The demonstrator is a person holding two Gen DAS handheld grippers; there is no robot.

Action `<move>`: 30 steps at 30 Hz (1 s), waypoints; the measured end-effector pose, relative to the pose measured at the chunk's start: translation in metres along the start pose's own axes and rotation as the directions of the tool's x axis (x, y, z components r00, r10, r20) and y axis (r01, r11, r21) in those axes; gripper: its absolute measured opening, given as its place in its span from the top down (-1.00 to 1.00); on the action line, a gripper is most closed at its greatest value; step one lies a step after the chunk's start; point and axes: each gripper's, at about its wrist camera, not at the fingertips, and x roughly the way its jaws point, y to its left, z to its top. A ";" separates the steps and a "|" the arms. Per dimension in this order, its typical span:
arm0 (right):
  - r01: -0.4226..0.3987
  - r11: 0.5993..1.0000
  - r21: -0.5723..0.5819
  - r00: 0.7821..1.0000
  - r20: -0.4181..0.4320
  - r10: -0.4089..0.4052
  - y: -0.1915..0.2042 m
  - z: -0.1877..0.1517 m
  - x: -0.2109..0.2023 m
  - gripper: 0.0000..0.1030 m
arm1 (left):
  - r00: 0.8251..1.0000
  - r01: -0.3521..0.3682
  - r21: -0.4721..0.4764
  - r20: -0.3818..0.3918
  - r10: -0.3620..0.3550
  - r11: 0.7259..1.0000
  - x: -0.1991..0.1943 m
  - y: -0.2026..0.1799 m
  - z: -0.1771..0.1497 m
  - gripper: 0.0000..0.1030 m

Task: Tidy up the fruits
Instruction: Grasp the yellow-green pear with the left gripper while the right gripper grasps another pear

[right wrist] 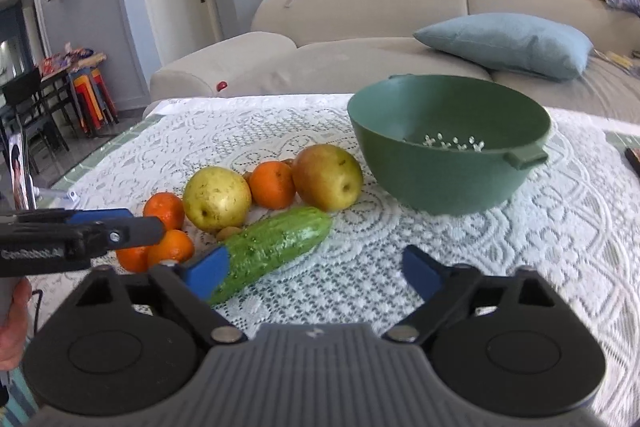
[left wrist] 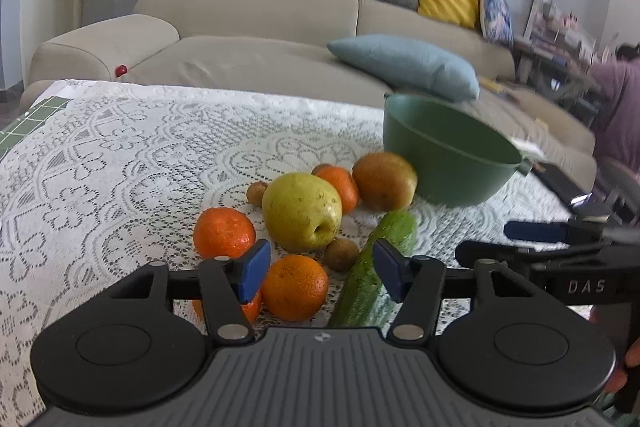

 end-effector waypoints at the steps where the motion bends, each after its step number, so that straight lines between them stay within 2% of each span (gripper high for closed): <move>1: -0.006 1.000 -0.006 1.000 0.001 0.006 -0.001 0.002 0.002 -0.61 | 1.000 -0.002 0.003 -0.004 0.002 1.000 0.002 0.000 0.002 -0.18; 4: -0.011 1.000 -0.012 1.000 -0.014 0.011 -0.004 0.009 0.012 -0.39 | 1.000 0.003 0.008 -0.027 -0.003 1.000 0.010 -0.001 0.008 -0.07; 5: -0.013 1.000 -0.002 1.000 -0.021 0.013 -0.005 0.011 0.016 -0.39 | 1.000 0.005 0.006 -0.031 -0.004 1.000 0.012 -0.002 0.011 -0.05; 8: -0.024 0.997 0.077 0.998 -0.048 0.028 -0.016 0.019 0.031 -0.39 | 0.999 0.003 0.004 -0.049 -0.003 1.000 0.019 -0.002 0.016 -0.05; 13: -0.040 0.980 0.193 0.996 -0.068 0.054 -0.032 0.032 0.058 -0.39 | 0.996 -0.061 0.055 -0.060 0.065 0.997 0.032 -0.006 0.024 -0.05; 17: -0.050 0.970 0.240 0.995 -0.067 0.068 -0.036 0.041 0.075 -0.39 | 0.996 -0.033 0.082 -0.080 0.040 0.996 0.040 -0.010 0.031 -0.06; 18: -0.053 0.967 0.248 0.995 -0.064 0.071 -0.036 0.043 0.078 -0.40 | 0.996 -0.045 0.096 -0.078 0.052 0.994 0.041 -0.011 0.032 -0.06; 20: -0.063 0.960 0.274 0.995 -0.063 0.083 -0.038 0.045 0.084 -0.54 | 0.995 -0.063 0.113 -0.074 0.071 0.992 0.044 -0.012 0.033 -0.06; 22: -0.075 0.947 0.312 0.994 -0.053 0.096 -0.040 0.045 0.089 -0.63 | 0.996 -0.058 0.106 -0.059 0.064 0.993 0.045 -0.009 0.031 -0.10; 25: -0.082 0.929 0.360 0.994 -0.042 0.105 -0.045 0.042 0.097 -0.63 | 0.996 -0.060 0.080 -0.055 0.064 0.995 0.049 -0.002 0.028 -0.29; 30: -0.094 0.909 0.406 0.992 -0.038 0.119 -0.050 0.042 0.109 -0.63 | 0.996 -0.054 0.051 -0.064 0.057 0.997 0.057 0.003 0.027 -0.35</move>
